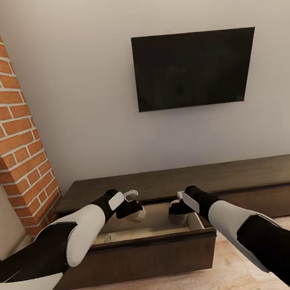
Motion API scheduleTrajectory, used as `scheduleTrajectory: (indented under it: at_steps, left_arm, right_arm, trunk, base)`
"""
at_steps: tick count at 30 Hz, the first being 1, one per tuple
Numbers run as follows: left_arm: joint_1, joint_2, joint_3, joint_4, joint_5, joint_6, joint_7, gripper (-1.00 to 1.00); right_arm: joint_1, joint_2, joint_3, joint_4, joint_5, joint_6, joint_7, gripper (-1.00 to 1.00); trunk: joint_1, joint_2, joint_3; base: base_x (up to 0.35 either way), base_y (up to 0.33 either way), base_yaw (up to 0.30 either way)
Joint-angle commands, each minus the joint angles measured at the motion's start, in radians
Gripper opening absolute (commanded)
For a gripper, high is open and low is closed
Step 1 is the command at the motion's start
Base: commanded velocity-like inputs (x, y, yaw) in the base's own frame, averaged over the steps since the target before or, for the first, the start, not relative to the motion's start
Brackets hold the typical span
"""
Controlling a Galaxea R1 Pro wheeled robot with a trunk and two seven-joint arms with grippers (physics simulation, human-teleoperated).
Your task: Place each of the two pumpkins and all three candles from the living room inside a cabinet in the living room (use any cabinet), then make sure every cabinet is closed, and position the cauldron so it is next to a table in the living room.
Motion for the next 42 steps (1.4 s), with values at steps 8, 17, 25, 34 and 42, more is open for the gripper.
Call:
scheduleTrajectory:
  at_steps: [8,17,25,34,42]
  left_arm:
    - [-0.001,0.000,0.001,0.001,-0.030,-0.004,0.008,-1.00]
    - [-0.001,0.000,0.000,0.002,-0.039,-0.007,0.008,-1.00]
    - [-0.001,0.000,0.000,0.002,-0.039,-0.006,0.008,-1.00]
    - [-0.001,0.000,0.000,0.002,-0.038,-0.001,0.006,-1.00]
    - [-0.001,0.000,0.000,0.002,-0.038,0.000,0.005,-1.00]
  right_arm:
    - [-0.001,0.003,0.005,-0.002,-0.010,0.003,-0.008,-1.00]
    - [0.008,0.003,0.005,-0.002,-0.010,0.003,-0.008,-1.00]
    - [0.010,0.003,0.005,-0.002,-0.010,0.003,-0.008,-1.00]
    - [0.010,0.004,0.005,-0.002,-0.010,0.003,-0.008,-1.00]
    - [0.010,0.003,0.005,-0.002,-0.010,0.003,-0.008,-1.00]
  trunk:
    - [0.011,-0.022,-0.011]
    - [0.011,-0.022,-0.020]
    - [0.011,-0.022,-0.020]
    - [0.011,-0.022,-0.022]
    - [0.011,-0.022,-0.033]
  base:
    - [0.000,0.000,0.000]
    - [0.184,0.000,0.000]
    - [0.173,0.000,0.000]
    - [0.005,0.000,0.020]
    - [0.000,0.000,0.102]
